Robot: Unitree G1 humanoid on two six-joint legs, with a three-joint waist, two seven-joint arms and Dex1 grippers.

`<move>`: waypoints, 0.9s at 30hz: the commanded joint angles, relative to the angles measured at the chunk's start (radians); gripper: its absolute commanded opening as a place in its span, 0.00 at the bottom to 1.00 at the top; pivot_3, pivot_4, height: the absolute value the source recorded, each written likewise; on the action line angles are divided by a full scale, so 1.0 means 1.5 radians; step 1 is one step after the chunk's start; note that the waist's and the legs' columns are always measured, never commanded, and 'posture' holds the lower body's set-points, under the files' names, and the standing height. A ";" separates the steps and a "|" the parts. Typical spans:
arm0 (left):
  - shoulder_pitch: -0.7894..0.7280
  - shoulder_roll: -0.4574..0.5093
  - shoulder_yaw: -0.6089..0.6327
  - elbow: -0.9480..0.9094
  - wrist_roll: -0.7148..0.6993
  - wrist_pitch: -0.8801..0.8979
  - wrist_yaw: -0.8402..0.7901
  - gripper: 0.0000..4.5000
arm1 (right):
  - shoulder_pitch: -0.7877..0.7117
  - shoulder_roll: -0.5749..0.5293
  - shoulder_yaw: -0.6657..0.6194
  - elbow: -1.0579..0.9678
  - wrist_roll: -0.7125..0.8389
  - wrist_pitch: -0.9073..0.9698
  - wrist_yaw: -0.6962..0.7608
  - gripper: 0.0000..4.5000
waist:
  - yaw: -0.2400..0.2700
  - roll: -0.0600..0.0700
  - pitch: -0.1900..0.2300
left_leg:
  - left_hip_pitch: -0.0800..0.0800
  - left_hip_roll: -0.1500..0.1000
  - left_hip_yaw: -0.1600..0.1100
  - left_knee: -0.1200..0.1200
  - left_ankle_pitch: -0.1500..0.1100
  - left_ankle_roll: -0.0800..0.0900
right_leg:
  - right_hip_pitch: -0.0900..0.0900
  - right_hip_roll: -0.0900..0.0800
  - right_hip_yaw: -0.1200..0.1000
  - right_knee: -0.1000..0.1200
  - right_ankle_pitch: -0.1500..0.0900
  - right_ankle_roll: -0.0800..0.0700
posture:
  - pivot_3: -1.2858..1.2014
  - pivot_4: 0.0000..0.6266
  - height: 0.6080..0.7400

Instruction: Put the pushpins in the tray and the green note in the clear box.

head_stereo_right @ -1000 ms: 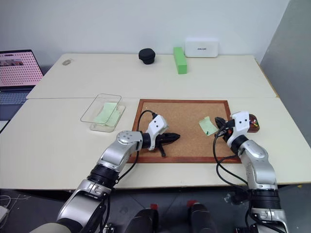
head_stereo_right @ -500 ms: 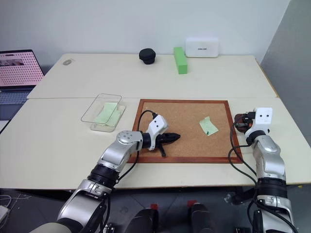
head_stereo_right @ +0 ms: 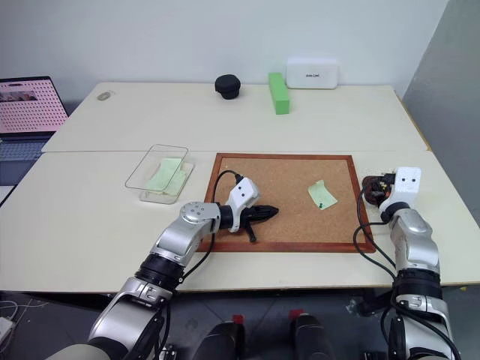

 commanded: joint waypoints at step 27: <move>0.014 0.000 -0.018 0.022 0.015 0.025 0.001 0.00 | 0.132 0.025 0.138 -0.267 0.068 -0.012 0.230 0.99 | 0.001 0.000 0.000 | 0.000 0.000 0.000 0.000 0.000 0.000 | 0.000 0.000 0.000 0.000 0.000 0.000 | 0.52 0.24 1.00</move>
